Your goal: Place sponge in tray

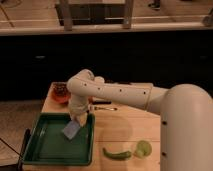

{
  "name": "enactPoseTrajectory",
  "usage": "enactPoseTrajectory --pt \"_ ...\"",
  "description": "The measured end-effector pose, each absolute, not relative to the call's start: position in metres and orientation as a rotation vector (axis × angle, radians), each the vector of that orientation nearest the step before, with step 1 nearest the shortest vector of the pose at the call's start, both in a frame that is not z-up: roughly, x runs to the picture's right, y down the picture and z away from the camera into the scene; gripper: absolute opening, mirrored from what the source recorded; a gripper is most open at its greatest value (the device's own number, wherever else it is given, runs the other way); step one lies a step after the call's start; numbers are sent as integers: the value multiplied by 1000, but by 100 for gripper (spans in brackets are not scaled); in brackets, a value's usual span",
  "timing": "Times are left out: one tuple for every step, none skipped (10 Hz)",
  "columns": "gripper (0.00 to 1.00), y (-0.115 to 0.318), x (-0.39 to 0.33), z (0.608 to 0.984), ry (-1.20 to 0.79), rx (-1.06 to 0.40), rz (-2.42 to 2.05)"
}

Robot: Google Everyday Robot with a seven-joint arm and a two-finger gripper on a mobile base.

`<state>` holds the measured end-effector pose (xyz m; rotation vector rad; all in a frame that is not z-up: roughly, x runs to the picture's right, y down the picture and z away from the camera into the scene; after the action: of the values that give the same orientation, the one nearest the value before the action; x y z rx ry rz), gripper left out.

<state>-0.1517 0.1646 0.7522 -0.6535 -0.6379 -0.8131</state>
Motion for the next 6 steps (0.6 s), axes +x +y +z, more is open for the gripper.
enactPoseTrajectory --pt "5 165 -151 753 -646 -650 -820" --pt "5 165 -152 753 -653 -649 -820" --pt "5 165 -152 753 -657 -647 -822" --pt "5 165 -152 754 -662 -646 -825" --pt "7 165 -152 754 -671 -644 -832" --pt "11 165 -152 755 -679 -642 -841"
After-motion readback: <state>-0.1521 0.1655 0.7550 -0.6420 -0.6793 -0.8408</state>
